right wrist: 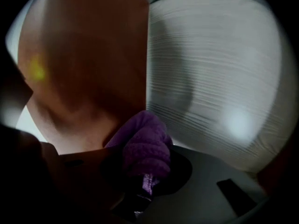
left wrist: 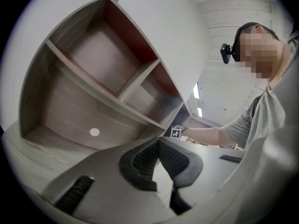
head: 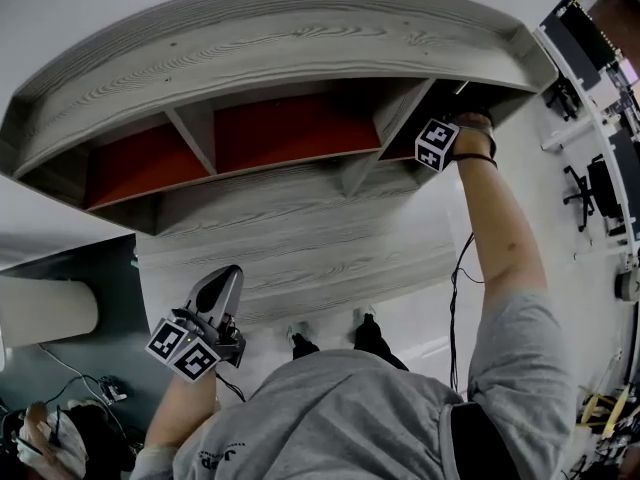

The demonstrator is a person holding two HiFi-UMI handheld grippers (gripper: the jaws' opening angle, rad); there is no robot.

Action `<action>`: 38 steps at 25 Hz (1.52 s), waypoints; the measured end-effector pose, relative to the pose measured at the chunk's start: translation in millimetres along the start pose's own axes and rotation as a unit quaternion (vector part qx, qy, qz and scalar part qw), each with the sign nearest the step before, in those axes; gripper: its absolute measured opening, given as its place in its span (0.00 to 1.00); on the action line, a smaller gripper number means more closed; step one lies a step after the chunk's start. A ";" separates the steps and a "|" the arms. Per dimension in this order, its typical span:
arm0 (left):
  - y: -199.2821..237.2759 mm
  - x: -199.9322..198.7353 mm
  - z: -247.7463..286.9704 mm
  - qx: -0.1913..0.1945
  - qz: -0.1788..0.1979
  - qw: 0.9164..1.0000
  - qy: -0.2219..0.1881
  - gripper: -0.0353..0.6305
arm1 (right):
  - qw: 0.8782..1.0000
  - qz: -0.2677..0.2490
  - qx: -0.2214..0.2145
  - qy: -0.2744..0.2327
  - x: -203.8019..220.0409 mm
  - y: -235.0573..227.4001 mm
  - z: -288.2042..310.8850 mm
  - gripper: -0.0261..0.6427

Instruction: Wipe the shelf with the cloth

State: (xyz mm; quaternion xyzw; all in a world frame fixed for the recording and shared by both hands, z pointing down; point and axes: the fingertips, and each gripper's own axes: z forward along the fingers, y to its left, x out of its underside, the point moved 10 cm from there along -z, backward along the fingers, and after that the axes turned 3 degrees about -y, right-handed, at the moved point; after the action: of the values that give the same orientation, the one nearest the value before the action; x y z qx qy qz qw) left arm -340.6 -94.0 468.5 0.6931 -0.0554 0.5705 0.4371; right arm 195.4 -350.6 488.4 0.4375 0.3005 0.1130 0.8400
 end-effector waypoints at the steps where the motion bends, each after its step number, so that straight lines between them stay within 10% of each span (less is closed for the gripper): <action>1: -0.6 -5.7 6.7 0.007 0.015 1.000 -0.001 0.09 | 1.000 0.005 -0.014 0.003 -1.6 -0.9 0.7 0.14; 8: -26.2 -39.2 70.8 0.078 0.103 0.992 0.005 0.09 | 0.996 0.064 0.048 -0.049 14.7 -20.6 -36.0 0.14; 17: -51.9 -32.7 114.5 0.129 0.141 0.981 0.015 0.09 | 0.930 0.236 0.273 -0.072 83.1 -71.5 -119.7 0.14; 22: -55.8 -30.6 119.5 0.135 0.151 0.979 0.027 0.09 | 0.920 0.228 0.317 -0.040 92.3 -81.9 -114.8 0.14; 26: -55.2 -28.4 122.2 0.140 0.151 0.978 0.035 0.09 | 0.939 0.204 0.276 -0.030 88.1 -76.0 -94.3 0.14; 31: -52.4 -22.9 124.5 0.137 0.146 0.979 0.043 0.09 | 0.982 0.147 0.120 -0.027 47.1 -8.1 -55.8 0.14; 38: -48.6 -20.0 122.6 0.132 0.146 0.979 0.047 0.09 | 0.988 0.152 0.025 -0.030 27.6 39.1 -32.5 0.14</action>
State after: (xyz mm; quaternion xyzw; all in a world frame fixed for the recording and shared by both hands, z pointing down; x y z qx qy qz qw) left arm -228.5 -154.8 429.5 0.7011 -0.0596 0.6627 0.2564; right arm 200.6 -293.3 494.4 0.5024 0.2075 0.2187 0.8104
